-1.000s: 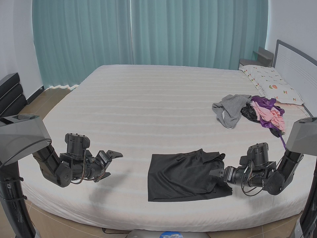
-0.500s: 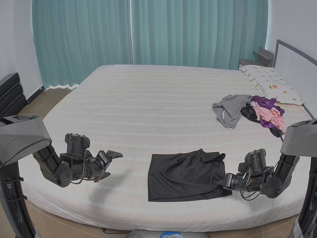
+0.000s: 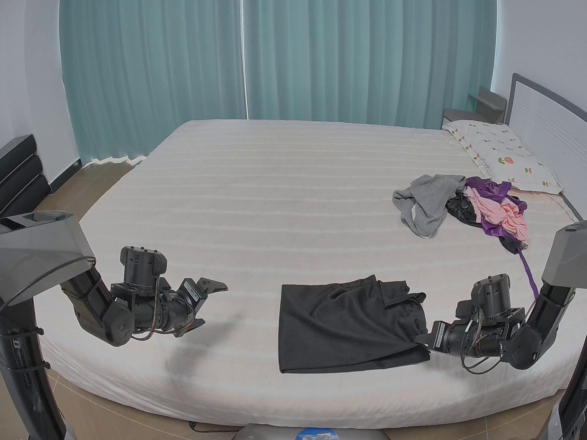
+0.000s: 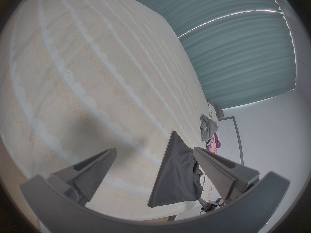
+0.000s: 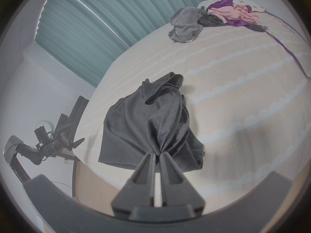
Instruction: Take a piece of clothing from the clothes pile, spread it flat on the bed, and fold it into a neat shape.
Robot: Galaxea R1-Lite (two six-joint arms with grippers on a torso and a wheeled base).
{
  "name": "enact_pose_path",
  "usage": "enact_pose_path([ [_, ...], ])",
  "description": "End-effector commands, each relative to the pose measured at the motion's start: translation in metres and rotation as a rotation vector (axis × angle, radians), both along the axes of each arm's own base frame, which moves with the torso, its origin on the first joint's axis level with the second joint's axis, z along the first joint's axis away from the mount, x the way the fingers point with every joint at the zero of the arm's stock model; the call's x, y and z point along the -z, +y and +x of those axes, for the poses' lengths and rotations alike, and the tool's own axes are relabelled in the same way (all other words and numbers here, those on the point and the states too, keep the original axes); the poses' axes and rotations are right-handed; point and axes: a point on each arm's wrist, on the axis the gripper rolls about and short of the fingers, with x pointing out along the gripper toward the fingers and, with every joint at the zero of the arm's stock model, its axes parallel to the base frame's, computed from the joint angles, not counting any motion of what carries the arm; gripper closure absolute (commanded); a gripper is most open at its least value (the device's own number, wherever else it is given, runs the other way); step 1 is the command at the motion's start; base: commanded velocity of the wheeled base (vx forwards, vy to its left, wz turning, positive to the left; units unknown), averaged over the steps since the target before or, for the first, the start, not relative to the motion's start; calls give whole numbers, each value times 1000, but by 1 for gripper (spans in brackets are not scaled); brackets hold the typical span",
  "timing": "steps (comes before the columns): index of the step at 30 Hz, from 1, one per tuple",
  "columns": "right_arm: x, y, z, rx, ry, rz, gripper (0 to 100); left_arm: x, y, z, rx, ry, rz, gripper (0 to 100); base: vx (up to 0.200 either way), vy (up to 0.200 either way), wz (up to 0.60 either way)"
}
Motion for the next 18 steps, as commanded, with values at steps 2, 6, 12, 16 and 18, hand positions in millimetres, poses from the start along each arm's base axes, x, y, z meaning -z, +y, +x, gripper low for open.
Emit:
enact_pose_path([
  [2,-5,6,-5,-26,-13,-1,0,1,0,0,0,1,0,0,0,0,0],
  [6,-15,4,-2,-19,-60,3,0,1,0,0,0,1,0,0,0,0,0],
  [12,-26,9,23,-11,-131,26,0,1,0,0,0,1,0,0,0,0,0],
  [16,-22,22,46,-23,-133,33,0,1,0,0,-1,1,2,0,0,0,0],
  [18,-19,26,55,-26,-126,35,0,1,0,0,-1,1,2,0,0,0,0],
])
